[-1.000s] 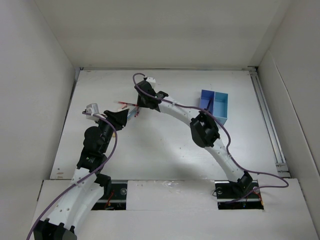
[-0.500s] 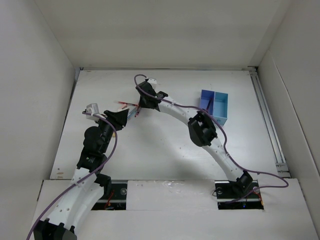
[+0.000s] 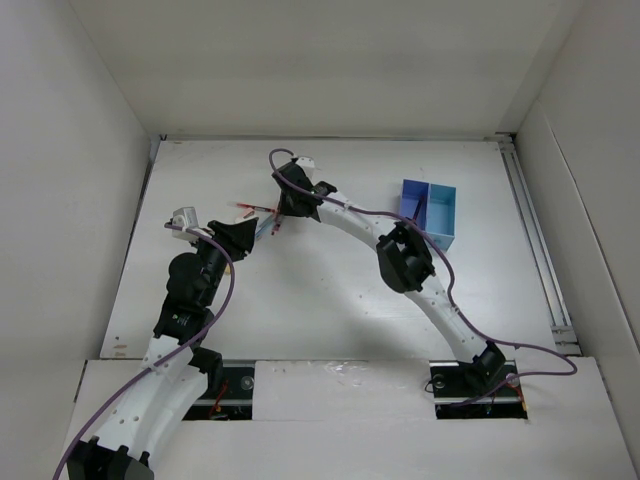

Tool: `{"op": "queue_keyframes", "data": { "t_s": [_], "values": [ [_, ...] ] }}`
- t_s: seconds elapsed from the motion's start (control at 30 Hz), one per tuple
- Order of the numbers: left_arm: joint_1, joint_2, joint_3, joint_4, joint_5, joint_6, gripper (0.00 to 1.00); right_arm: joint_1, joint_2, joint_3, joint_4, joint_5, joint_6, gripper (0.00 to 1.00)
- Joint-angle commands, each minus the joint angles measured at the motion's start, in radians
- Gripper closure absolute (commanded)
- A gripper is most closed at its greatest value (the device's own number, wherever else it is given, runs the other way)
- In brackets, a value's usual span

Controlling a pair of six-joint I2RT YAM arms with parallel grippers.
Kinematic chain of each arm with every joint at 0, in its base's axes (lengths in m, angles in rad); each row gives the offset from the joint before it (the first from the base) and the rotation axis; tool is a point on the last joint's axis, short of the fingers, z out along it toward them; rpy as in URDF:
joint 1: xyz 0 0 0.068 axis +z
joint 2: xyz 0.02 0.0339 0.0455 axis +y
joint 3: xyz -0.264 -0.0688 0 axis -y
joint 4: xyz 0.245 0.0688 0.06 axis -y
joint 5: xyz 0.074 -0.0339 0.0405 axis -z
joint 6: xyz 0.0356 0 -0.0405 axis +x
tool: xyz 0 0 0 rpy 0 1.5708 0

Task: Sort the stationery into containers
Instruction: Pick up the pen from the center of the board.

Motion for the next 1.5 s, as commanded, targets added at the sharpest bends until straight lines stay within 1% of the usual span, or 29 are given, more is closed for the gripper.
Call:
{"op": "queue_keyframes", "data": {
  "t_s": [0.0, 0.07, 0.13, 0.17, 0.27, 0.3, 0.43, 0.57, 0.67, 0.77, 0.8, 0.97, 1.07, 1.13, 1.3, 1.4, 1.43, 1.47],
  "values": [
    [-0.005, -0.004, -0.007, 0.037, 0.015, -0.004, 0.64, 0.000, 0.013, 0.035, -0.059, 0.034, -0.023, 0.71],
    [-0.005, -0.004, -0.007, 0.037, 0.015, -0.004, 0.64, 0.000, -0.021, -0.019, -0.059, 0.054, -0.023, 0.76],
    [-0.005, -0.004, -0.007, 0.037, 0.015, -0.004, 0.64, 0.000, -0.053, -0.066, -0.035, 0.079, -0.023, 0.78],
    [-0.005, -0.004, -0.007, 0.037, 0.015, -0.004, 0.64, 0.000, -0.094, -0.123, -0.023, 0.096, -0.023, 0.80],
    [-0.005, -0.004, -0.007, 0.037, 0.024, -0.004, 0.64, 0.000, -0.179, -0.223, 0.025, 0.108, -0.023, 0.80],
    [-0.005, -0.004, -0.007, 0.046, 0.024, -0.004, 0.64, 0.000, -0.194, -0.235, 0.025, 0.108, -0.023, 0.78],
    [-0.005, -0.004, -0.007, 0.046, 0.024, -0.004, 0.64, 0.000, -0.227, -0.235, 0.025, 0.108, -0.023, 0.69],
    [-0.005, -0.004, -0.007, 0.046, 0.024, -0.004, 0.64, 0.000, -0.188, -0.169, -0.007, 0.096, -0.023, 0.66],
    [-0.005, -0.004, -0.007, 0.046, 0.024, -0.004, 0.64, -0.009, -0.146, -0.128, -0.016, 0.096, -0.023, 0.64],
    [-0.005, -0.004, -0.007, 0.046, 0.024, -0.004, 0.64, -0.029, -0.092, -0.061, -0.053, 0.051, -0.023, 0.64],
    [-0.005, -0.004, -0.007, 0.046, 0.024, -0.004, 0.64, -0.029, -0.081, -0.050, -0.053, 0.039, -0.023, 0.66],
    [-0.005, -0.004, -0.007, 0.046, 0.024, -0.004, 0.64, -0.029, -0.069, -0.077, -0.052, -0.008, -0.023, 0.68],
    [-0.005, -0.004, -0.007, 0.046, 0.024, -0.004, 0.64, -0.020, -0.069, -0.088, -0.043, -0.009, -0.023, 0.68],
    [-0.005, -0.004, -0.007, 0.046, 0.024, -0.004, 0.64, -0.020, -0.069, -0.088, -0.053, 0.001, -0.032, 0.71],
    [-0.005, -0.004, -0.007, 0.046, 0.024, -0.004, 0.64, -0.020, -0.107, -0.183, -0.064, 0.063, -0.032, 0.85],
    [-0.005, -0.014, -0.007, 0.046, 0.024, -0.004, 0.64, -0.020, -0.148, -0.224, -0.055, 0.096, -0.023, 0.87],
    [-0.005, -0.014, -0.007, 0.046, 0.033, -0.004, 0.64, -0.020, -0.170, -0.249, -0.055, 0.105, -0.023, 0.91],
    [-0.005, -0.014, -0.007, 0.046, 0.034, -0.004, 0.64, -0.020, -0.181, -0.261, -0.055, 0.105, -0.012, 0.98]
  ]
}}
